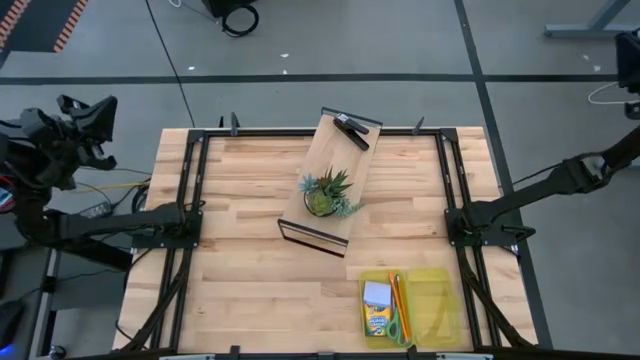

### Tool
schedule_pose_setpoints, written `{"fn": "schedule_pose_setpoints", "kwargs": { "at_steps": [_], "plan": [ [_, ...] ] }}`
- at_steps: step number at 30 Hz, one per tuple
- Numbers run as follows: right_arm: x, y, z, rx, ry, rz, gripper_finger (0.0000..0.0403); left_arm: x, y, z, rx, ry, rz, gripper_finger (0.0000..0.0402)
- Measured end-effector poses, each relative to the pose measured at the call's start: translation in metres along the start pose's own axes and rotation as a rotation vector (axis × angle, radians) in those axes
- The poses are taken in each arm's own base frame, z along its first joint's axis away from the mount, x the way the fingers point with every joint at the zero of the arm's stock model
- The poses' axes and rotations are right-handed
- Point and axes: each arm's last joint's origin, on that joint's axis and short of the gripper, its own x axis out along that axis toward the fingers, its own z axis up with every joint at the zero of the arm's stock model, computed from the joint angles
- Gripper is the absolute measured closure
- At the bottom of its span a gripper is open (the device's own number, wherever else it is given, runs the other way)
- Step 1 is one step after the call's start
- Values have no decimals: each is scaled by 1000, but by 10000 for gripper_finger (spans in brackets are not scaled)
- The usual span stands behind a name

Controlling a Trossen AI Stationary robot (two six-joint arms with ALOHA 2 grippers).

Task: Pack school essentials
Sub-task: Return to Home Position

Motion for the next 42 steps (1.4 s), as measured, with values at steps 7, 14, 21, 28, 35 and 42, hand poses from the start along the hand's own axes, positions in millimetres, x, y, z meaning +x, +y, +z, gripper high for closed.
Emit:
{"fn": "schedule_pose_setpoints", "kwargs": {
  "at_steps": [7, 14, 21, 28, 35, 42],
  "plan": [
    [-31, -14, 2, 41, -35, 8, 366, -17, 6, -16, -21, -5, 22, 398],
    [-34, -14, -3, 40, 7, 32, 366, -20, 6, -43, -62, -2, 28, 398],
    [-34, -14, -3, 28, 10, 34, 366, -15, 2, -71, -85, 9, 34, 398],
    [-27, -8, -12, 38, 60, 51, 366, -10, -2, -97, -130, 11, 32, 397],
    [-18, 0, -22, 43, 111, 57, 366, -5, -6, -119, -157, 26, 4, 397],
    [1, 15, -46, 52, 216, 67, 366, -1, -9, -135, -208, 46, -23, 398]
  ]
}}
